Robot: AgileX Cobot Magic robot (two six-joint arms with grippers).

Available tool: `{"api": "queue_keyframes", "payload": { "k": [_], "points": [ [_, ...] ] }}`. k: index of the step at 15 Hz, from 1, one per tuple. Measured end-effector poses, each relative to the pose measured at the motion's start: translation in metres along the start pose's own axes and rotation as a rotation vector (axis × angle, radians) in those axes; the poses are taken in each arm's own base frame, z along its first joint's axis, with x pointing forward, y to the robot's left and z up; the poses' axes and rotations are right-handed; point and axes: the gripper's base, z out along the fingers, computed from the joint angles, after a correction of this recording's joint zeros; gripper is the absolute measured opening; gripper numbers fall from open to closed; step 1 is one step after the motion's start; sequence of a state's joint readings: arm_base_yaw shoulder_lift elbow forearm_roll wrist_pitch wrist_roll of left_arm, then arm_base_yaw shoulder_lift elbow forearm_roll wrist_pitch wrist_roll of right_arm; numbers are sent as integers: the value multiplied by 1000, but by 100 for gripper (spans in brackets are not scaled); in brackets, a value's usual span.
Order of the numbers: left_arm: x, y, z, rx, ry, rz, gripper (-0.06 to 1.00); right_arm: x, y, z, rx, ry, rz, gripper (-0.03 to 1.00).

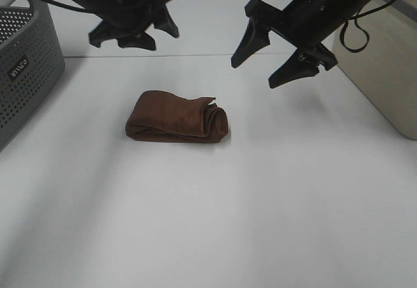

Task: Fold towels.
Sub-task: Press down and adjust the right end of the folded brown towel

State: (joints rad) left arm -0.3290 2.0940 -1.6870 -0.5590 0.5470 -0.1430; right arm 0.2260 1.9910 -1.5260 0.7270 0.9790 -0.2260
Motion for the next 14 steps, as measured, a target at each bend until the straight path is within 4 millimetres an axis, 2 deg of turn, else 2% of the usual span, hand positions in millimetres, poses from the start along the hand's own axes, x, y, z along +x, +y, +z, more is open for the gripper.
{"api": "queue_keyframes", "payload": {
  "k": [1, 3, 4, 6, 8, 11, 14],
  "points": [
    [-13, 13, -7, -14, -35, -21, 49, -1, 5, 11, -74, 6, -3, 74],
    [-24, 28, -13, -33, -55, -50, 49, -1, 13, 36, -175, 31, -26, 74],
    [-29, 39, -17, -50, -45, -49, 49, 2, 19, 72, -273, 68, -63, 74],
    [-29, 43, -18, -64, -34, -5, 49, 5, 18, 103, -342, 93, -56, 74],
    [-29, 43, -18, -65, -31, 13, 49, 4, 7, 125, -348, 117, -45, 74],
    [-27, 43, -18, -68, -6, 17, 49, 0, -12, 139, -284, 118, -31, 74],
    [-26, 43, -18, -71, -2, 21, 49, -7, -30, 130, -241, 94, 22, 74]
  ]
}}
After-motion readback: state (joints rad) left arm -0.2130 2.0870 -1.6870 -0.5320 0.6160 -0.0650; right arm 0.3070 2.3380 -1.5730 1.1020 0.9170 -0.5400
